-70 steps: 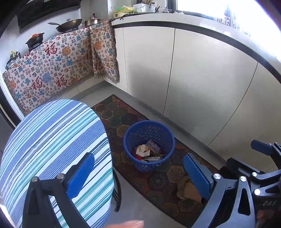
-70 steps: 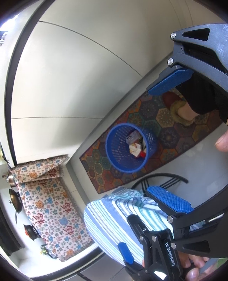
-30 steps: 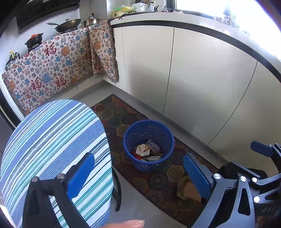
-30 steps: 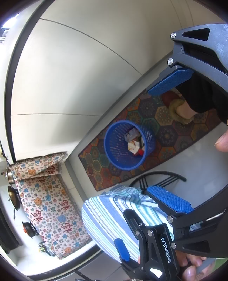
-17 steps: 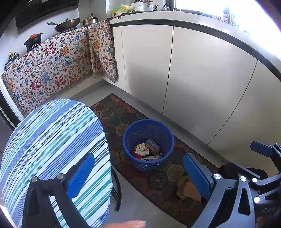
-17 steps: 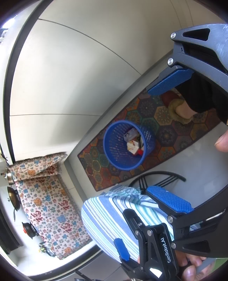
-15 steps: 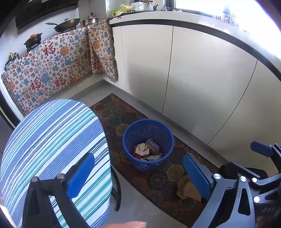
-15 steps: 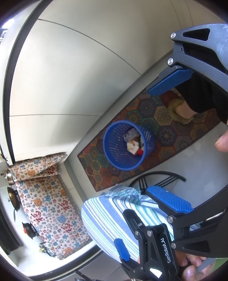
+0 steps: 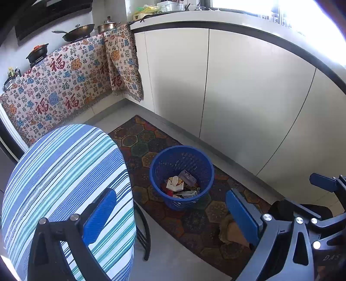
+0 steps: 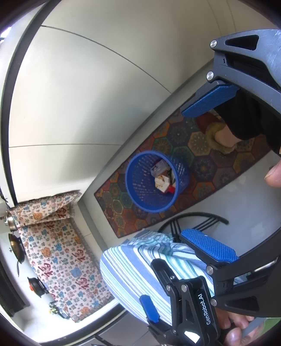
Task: Collect trash
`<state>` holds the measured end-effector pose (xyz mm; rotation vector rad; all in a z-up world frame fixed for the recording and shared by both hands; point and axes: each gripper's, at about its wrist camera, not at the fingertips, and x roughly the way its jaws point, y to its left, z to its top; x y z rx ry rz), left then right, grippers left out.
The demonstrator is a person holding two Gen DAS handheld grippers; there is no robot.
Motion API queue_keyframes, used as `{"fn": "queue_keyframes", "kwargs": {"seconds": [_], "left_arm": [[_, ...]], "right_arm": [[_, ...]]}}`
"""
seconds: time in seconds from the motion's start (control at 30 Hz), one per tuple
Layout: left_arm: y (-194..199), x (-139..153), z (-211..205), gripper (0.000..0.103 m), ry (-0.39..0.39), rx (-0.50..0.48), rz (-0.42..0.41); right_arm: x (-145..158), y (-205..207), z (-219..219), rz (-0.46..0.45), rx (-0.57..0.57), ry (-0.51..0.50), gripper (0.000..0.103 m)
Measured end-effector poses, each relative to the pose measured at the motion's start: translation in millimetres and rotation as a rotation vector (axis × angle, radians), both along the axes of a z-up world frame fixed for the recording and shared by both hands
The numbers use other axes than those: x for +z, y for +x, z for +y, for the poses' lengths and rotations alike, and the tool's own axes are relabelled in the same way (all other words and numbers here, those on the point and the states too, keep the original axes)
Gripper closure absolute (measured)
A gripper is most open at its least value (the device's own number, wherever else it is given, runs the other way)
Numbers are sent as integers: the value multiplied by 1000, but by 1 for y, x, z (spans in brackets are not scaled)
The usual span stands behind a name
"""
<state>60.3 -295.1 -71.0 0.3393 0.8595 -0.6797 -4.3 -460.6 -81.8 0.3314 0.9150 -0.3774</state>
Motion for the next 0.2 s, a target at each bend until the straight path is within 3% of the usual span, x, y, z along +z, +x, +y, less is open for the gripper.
{"fn": "queue_keyframes", "kwargs": {"seconds": [0.2], "left_arm": [[0,-1,0,0,-11,-12,-6]], "right_arm": [[-1,-1,-3,5,-8,8,0]]}}
